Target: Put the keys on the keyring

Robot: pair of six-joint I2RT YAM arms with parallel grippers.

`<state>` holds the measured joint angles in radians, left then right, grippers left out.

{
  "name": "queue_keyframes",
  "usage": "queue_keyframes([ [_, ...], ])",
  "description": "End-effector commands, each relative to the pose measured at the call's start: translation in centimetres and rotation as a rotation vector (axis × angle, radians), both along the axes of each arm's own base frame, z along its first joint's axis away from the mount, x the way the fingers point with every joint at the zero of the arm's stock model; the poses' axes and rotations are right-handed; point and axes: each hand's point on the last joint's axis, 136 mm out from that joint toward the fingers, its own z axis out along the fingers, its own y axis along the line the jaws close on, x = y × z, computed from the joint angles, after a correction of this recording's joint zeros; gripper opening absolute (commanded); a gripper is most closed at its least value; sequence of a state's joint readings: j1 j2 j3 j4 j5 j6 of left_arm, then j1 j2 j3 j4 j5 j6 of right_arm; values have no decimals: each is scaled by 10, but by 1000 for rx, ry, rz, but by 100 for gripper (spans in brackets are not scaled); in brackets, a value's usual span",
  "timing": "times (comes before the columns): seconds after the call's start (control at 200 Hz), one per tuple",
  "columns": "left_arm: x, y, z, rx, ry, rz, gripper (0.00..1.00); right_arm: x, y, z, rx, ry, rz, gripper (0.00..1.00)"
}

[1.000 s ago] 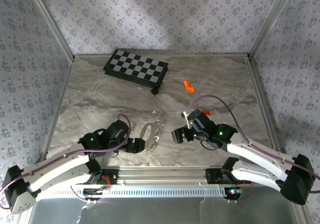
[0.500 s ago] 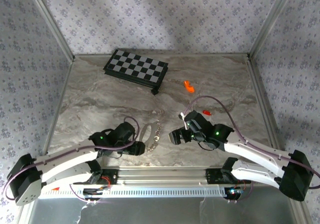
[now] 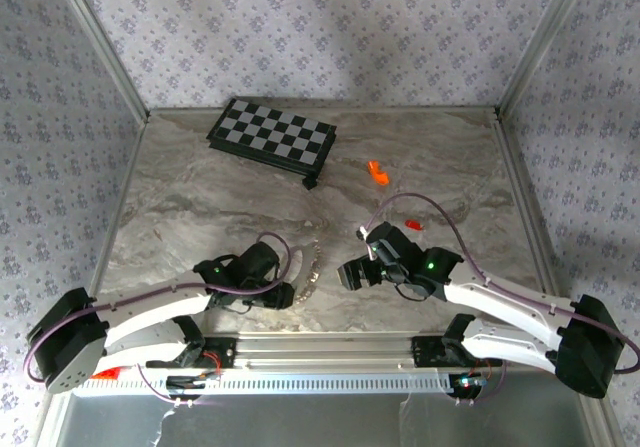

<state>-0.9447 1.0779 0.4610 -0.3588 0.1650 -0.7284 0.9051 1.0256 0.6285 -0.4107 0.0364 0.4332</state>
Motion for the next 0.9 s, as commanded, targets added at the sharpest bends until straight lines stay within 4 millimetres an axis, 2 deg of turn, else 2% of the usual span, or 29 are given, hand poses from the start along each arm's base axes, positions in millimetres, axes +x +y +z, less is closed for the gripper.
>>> queue_keyframes([
  [0.0,4,-11,9,-26,-22,-29,41,1,-1,2,12,-13,-3,100],
  [0.895,10,-24,4,-9,-14,-63,28,4,-10,1,6,-24,-18,100],
])
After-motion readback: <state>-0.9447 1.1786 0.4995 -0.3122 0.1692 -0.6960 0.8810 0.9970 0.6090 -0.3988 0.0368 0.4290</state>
